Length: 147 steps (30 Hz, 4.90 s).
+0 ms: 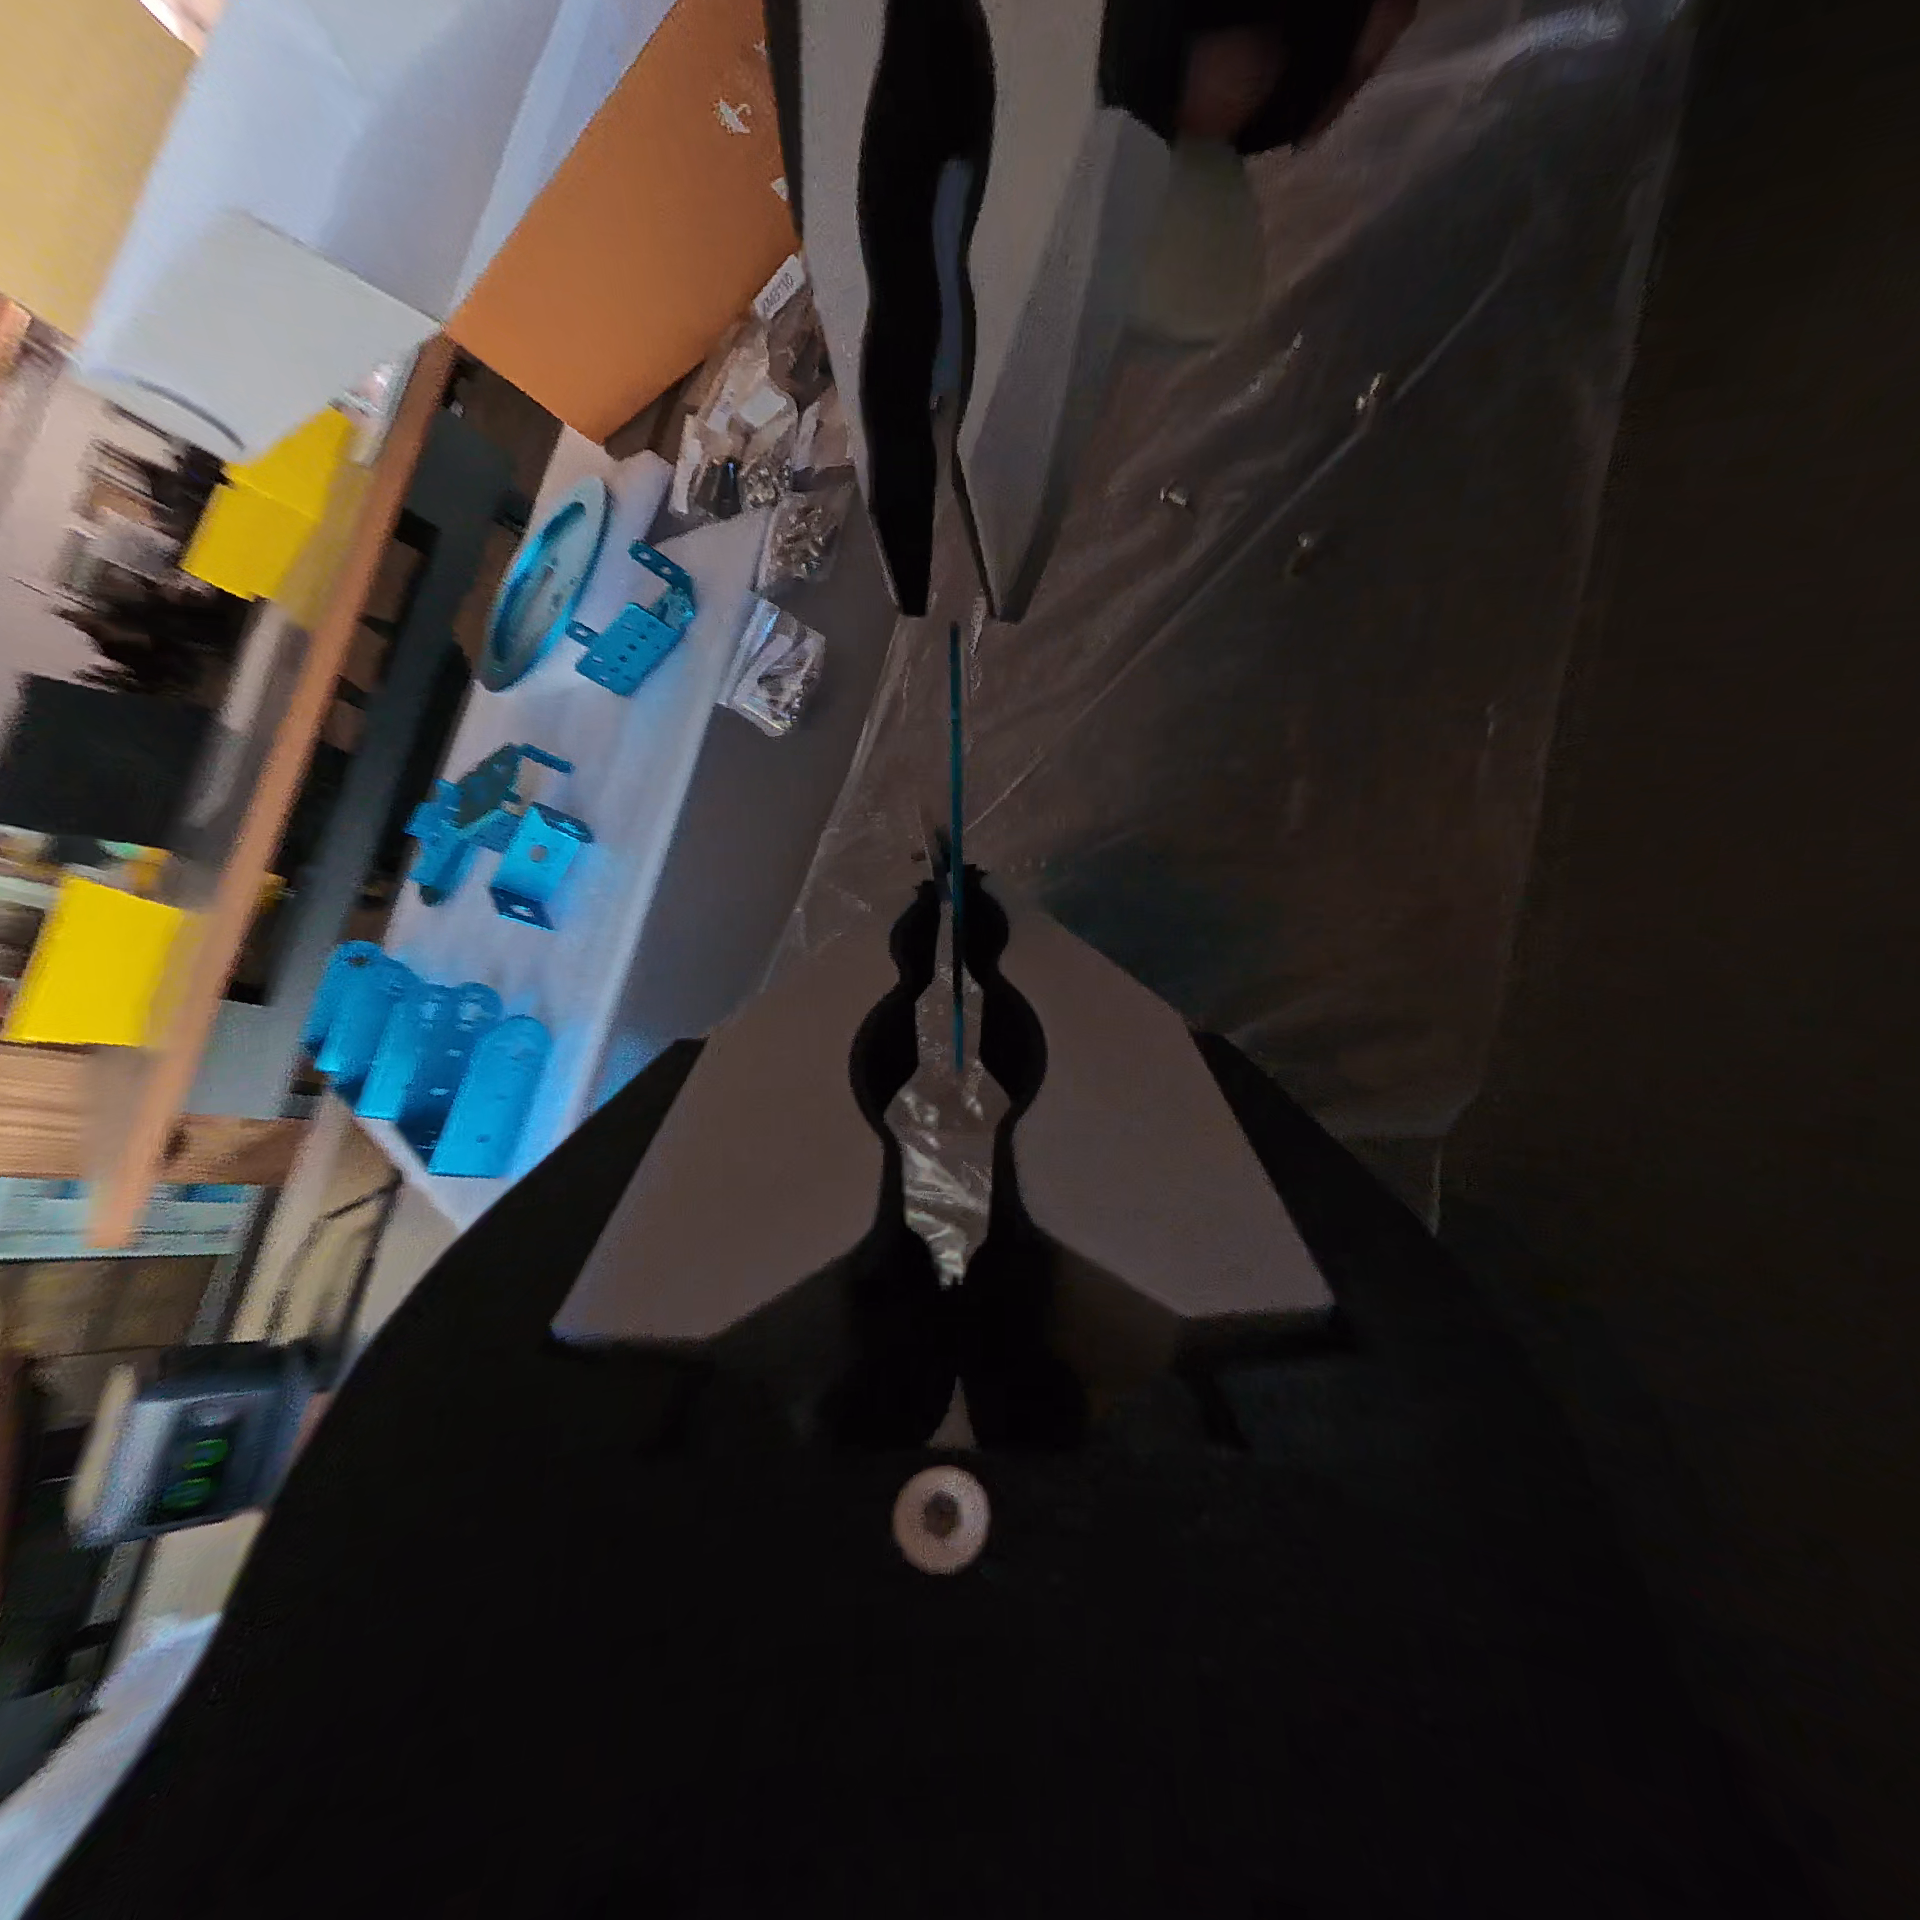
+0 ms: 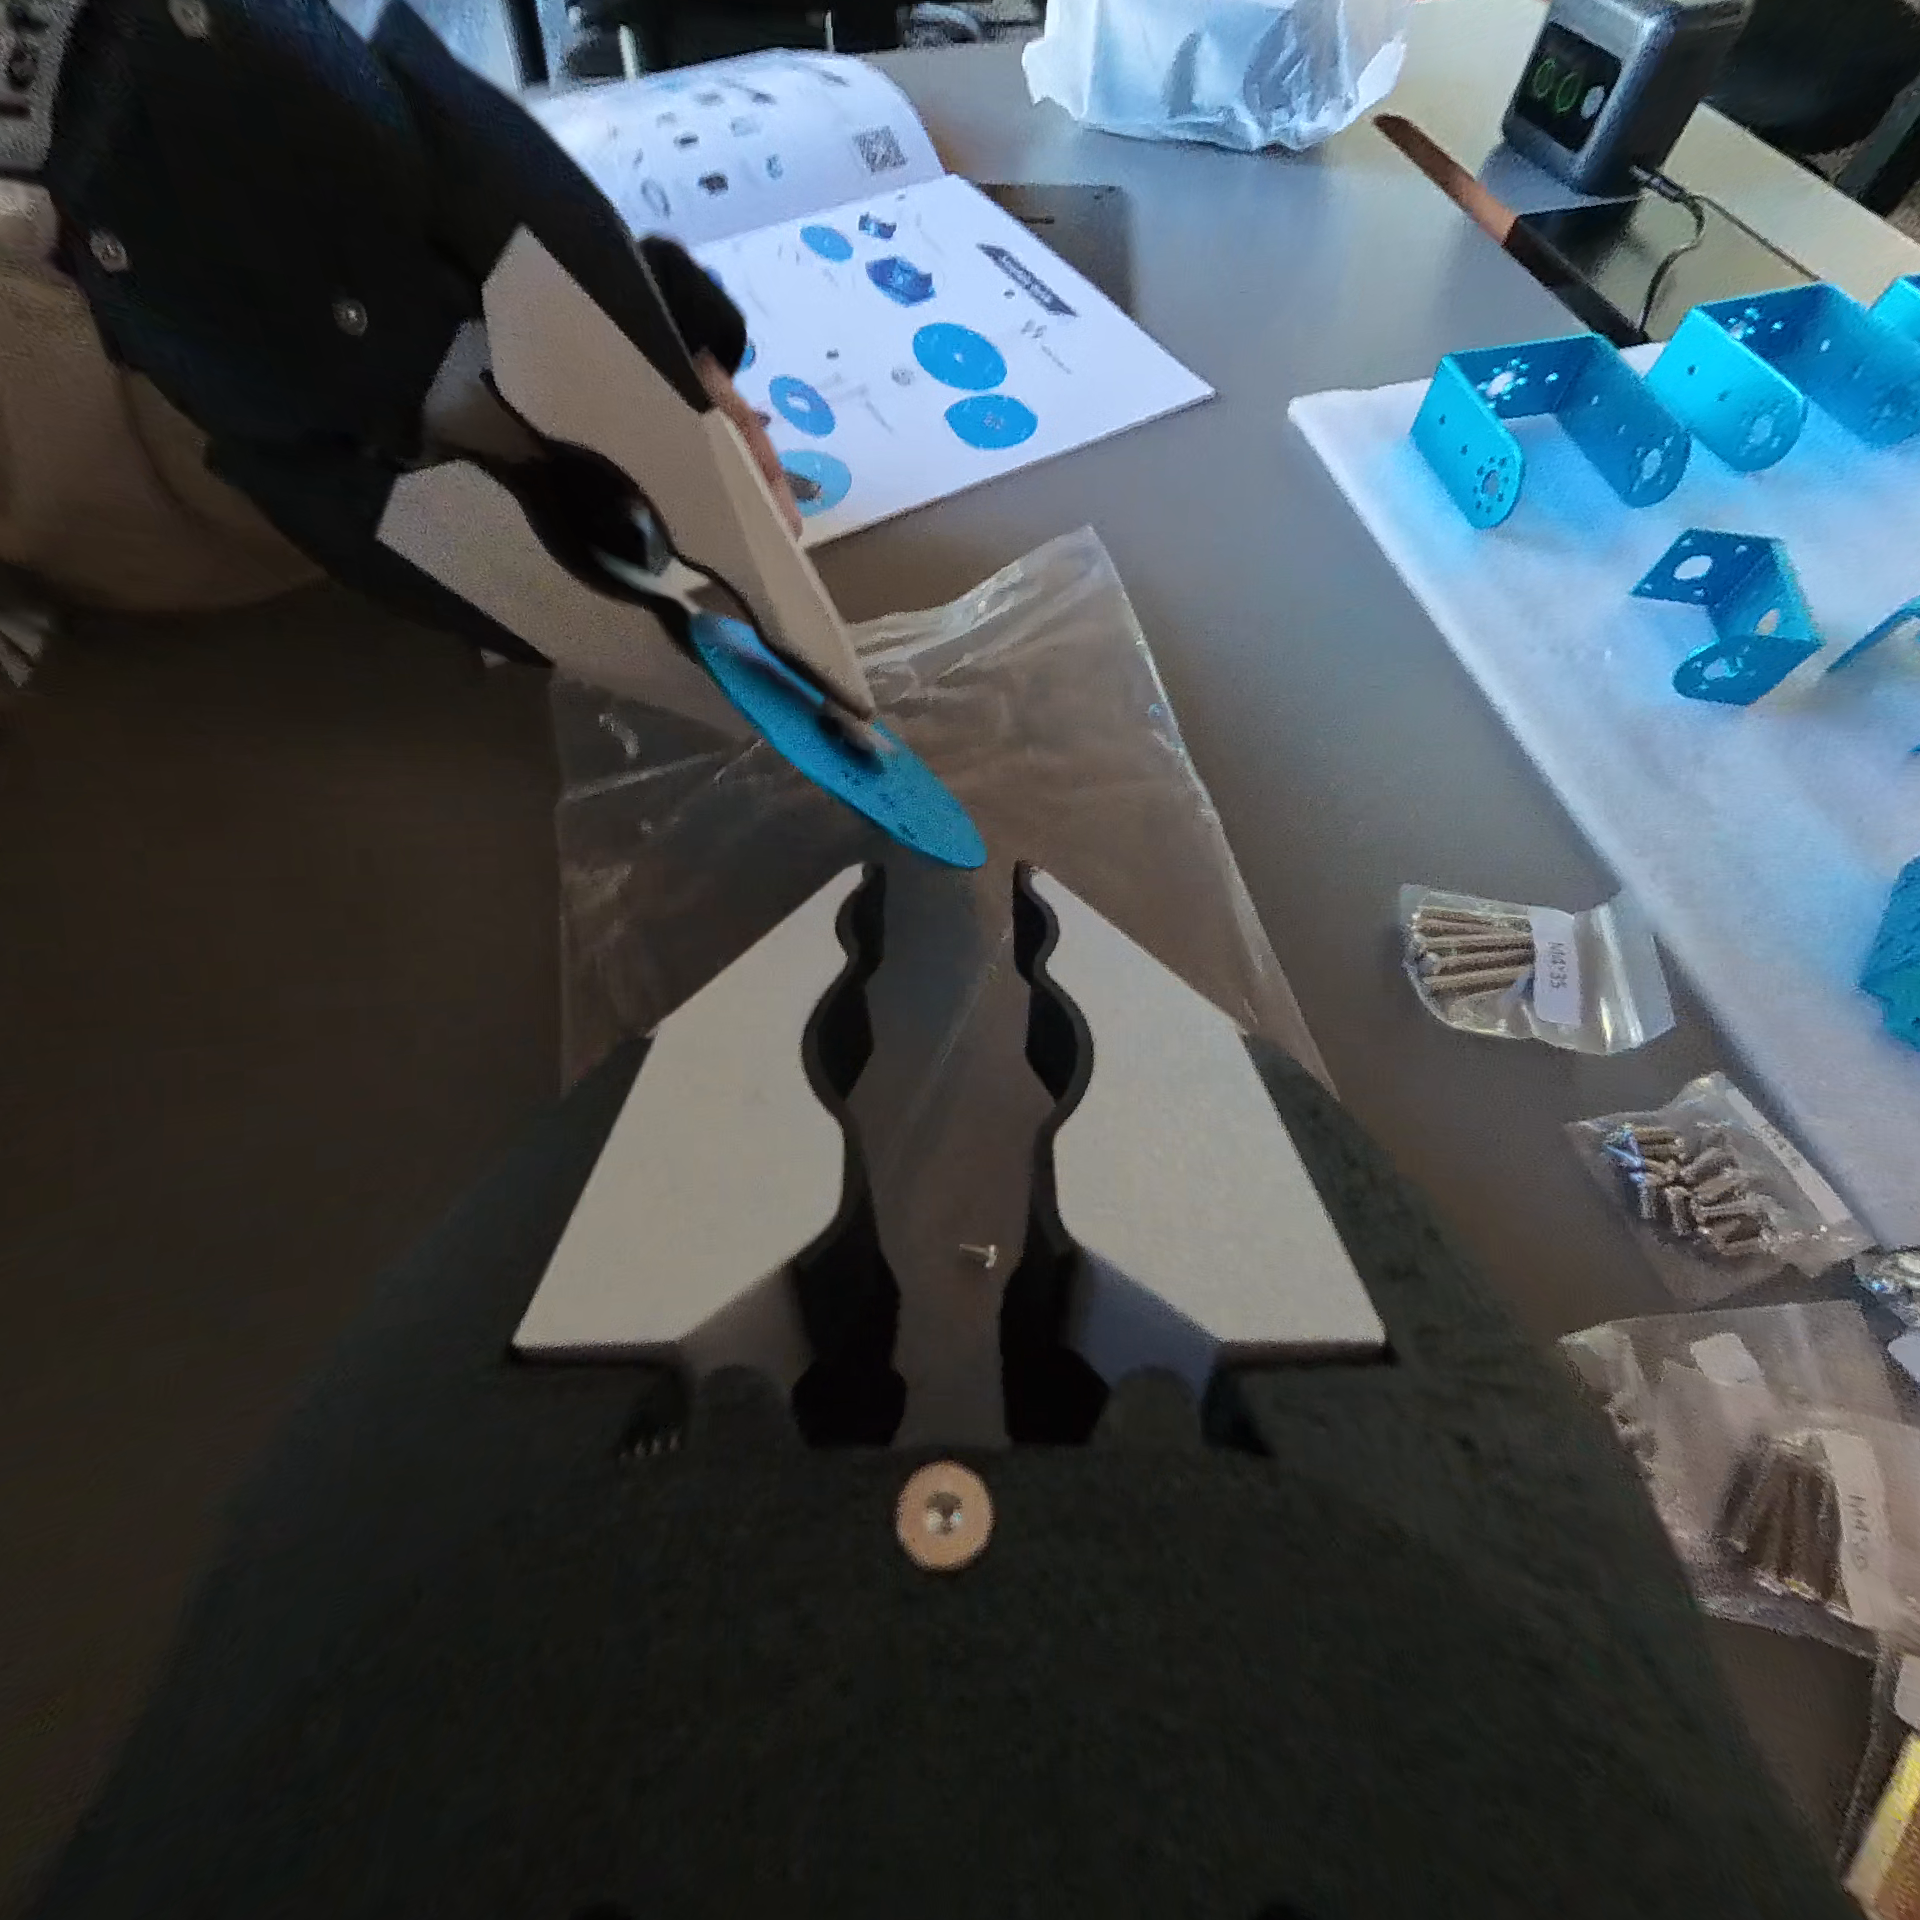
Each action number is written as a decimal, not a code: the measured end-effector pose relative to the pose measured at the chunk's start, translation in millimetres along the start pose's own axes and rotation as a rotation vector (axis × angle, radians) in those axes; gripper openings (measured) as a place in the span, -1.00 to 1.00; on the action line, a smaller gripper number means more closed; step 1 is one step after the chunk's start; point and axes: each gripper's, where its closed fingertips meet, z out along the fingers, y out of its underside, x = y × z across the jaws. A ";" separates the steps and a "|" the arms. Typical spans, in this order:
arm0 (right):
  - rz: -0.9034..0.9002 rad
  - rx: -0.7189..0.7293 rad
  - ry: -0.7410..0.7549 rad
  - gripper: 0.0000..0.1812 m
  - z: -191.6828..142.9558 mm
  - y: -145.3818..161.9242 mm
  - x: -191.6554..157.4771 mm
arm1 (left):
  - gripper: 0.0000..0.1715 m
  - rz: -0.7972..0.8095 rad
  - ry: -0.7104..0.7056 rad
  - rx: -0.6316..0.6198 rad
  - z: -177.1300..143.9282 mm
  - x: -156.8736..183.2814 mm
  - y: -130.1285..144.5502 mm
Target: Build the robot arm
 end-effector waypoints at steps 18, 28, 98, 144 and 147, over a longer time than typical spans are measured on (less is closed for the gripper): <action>-0.210 -0.090 -0.066 -0.85 0.1 7.8 -40.4 | -0.95 -0.249 -0.041 0.077 -6.9 -23.4 -4.8; -0.189 -0.278 -0.057 -0.87 20.3 42.2 -33.8 | -0.95 -1.063 0.324 0.265 -10.7 -30.9 -9.1; -0.342 -0.249 0.117 -0.76 26.7 -20.3 -18.1 | -0.95 -1.731 0.771 0.252 -8.1 -4.9 -13.0; 0.734 0.166 -0.522 -0.91 16.8 -26.9 -28.1 | -0.95 -1.257 0.625 0.323 -16.0 -1.8 -32.4; 0.641 0.197 -0.453 -0.82 15.2 -33.3 -24.6 | -0.95 -1.179 0.577 0.365 -20.6 -8.4 -36.3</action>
